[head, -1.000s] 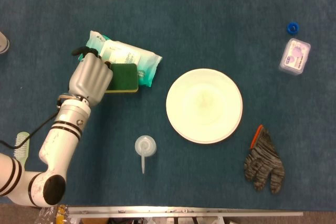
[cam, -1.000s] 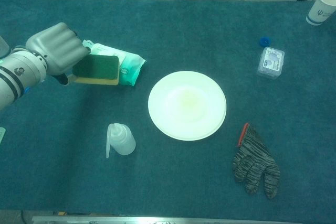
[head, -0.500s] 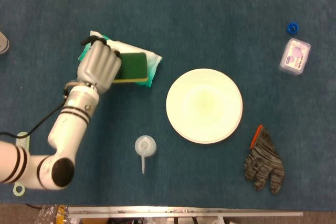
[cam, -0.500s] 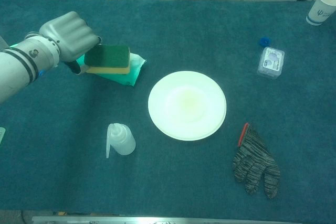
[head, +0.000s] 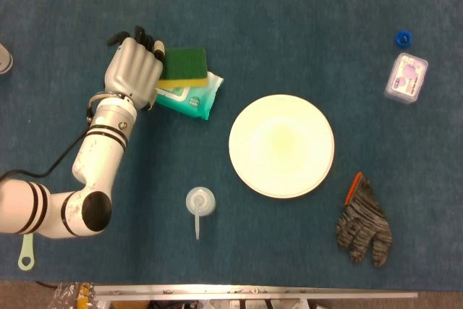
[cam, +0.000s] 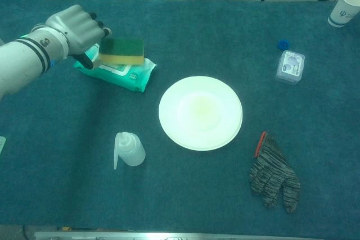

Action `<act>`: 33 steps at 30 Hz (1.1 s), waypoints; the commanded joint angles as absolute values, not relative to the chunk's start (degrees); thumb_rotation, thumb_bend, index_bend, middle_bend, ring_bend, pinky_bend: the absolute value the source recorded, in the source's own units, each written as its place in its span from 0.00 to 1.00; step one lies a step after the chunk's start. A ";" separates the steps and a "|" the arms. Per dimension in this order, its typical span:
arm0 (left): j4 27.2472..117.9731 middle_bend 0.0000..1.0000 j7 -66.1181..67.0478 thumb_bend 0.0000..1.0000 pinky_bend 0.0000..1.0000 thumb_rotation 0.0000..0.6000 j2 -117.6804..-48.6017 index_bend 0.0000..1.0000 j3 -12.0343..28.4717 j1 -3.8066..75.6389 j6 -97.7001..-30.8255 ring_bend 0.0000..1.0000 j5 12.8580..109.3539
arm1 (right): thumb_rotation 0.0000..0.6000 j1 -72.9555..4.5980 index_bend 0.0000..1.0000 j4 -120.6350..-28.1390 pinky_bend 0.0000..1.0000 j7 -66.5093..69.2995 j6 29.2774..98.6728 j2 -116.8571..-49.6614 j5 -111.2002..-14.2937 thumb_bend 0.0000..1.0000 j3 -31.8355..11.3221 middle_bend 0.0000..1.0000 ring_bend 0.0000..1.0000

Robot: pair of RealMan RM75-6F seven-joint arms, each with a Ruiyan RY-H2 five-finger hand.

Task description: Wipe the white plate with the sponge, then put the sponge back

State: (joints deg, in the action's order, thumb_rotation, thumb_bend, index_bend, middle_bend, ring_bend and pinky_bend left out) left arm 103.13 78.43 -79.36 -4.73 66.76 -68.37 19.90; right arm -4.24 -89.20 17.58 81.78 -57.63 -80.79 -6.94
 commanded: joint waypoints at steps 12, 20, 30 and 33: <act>108.62 0.07 58.70 0.36 0.24 0.60 -71.13 0.04 -4.31 56.97 -76.71 0.02 38.08 | 0.93 -3.56 0.39 -89.41 0.44 17.81 82.75 -57.18 -80.13 0.21 -7.33 0.37 0.31; 113.00 0.13 42.81 0.36 0.24 0.80 -63.36 0.11 -8.96 44.57 -82.98 0.06 52.44 | 0.93 -2.50 0.39 -89.79 0.44 16.90 83.84 -56.95 -79.85 0.21 -7.08 0.37 0.31; 113.97 0.16 34.80 0.36 0.24 0.83 -56.88 0.13 -13.78 31.65 -90.72 0.08 64.02 | 0.93 -0.82 0.39 -91.73 0.44 16.09 85.92 -55.80 -80.43 0.21 -6.56 0.37 0.31; 113.77 0.16 32.72 0.36 0.24 0.83 -56.25 0.13 -14.35 28.82 -91.91 0.08 66.92 | 0.93 -0.26 0.39 -91.94 0.44 16.07 86.56 -55.50 -80.61 0.21 -6.37 0.37 0.31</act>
State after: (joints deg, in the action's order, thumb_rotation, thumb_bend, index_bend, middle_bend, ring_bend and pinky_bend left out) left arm 113.77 33.97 -56.99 -13.70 30.11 -90.95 65.56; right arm -0.31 -91.90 16.08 86.52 -55.56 -80.58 -6.41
